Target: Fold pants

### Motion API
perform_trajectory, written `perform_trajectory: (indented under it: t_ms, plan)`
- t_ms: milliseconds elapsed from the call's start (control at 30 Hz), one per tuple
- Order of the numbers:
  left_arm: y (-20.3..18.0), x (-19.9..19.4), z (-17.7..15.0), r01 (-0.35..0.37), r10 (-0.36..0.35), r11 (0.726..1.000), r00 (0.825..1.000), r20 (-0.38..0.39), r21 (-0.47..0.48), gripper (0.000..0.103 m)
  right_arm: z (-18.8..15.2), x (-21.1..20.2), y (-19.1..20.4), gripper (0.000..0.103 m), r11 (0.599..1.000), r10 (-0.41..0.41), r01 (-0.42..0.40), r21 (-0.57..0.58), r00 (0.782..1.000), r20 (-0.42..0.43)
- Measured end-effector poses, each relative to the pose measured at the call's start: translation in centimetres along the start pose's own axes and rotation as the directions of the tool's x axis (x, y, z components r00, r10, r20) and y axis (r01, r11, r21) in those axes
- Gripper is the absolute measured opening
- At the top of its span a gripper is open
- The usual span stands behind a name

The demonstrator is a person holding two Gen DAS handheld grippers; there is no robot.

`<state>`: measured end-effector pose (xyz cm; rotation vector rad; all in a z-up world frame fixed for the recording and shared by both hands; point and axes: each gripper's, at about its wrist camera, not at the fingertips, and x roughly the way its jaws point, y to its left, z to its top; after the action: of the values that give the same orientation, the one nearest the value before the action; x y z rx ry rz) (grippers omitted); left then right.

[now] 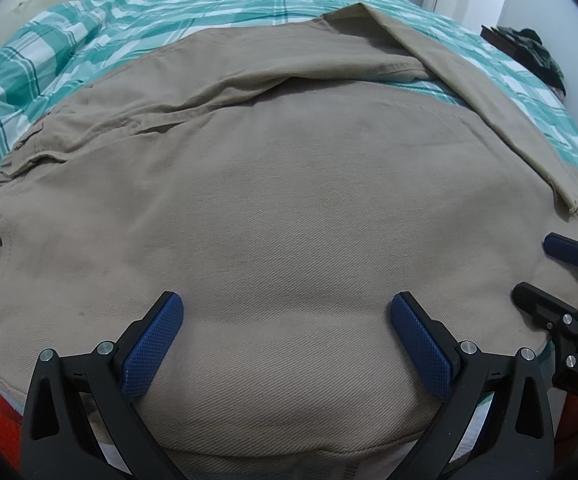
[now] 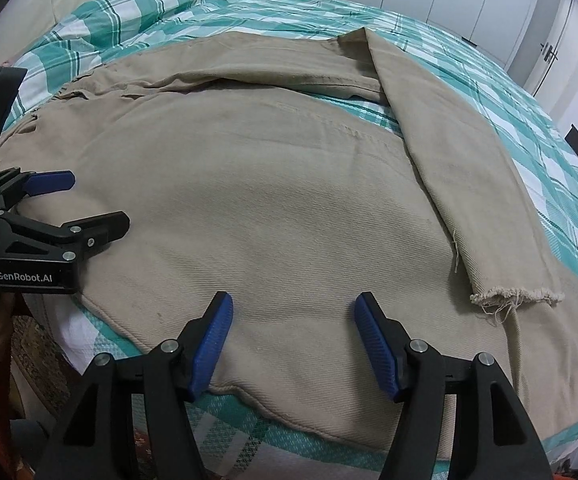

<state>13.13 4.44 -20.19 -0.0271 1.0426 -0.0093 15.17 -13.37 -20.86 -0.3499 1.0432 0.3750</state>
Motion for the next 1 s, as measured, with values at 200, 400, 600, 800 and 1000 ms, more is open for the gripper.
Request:
perform_trajectory:
  t_ms: [200,400,600,800,1000]
  plan:
    - [-0.03,0.01,0.01,0.0,0.0,1.0,1.0,0.0,0.0,0.102,0.01,0.06,0.03,0.063,1.0,-0.004,0.004,-0.004,1.0,0.001]
    - [-0.05,0.02,0.0,-0.001,0.001,1.0,1.0,0.001,0.0,0.102,-0.03,0.08,0.02,0.063,1.0,-0.007,0.007,-0.008,1.0,0.002]
    - [-0.06,0.02,0.01,-0.001,0.001,1.0,1.0,0.001,0.0,0.102,-0.06,0.08,0.01,0.063,1.0,-0.009,0.009,-0.011,1.0,0.004]
    - [-0.08,0.03,0.01,-0.001,0.001,1.0,1.0,0.001,-0.001,0.102,-0.05,0.09,0.06,0.063,1.0,-0.009,0.009,-0.011,1.0,0.004]
    - [-0.05,0.03,0.02,0.002,-0.002,1.0,1.0,0.001,-0.002,0.102,-0.06,0.04,-0.06,0.063,1.0,-0.01,0.01,-0.013,1.0,0.008]
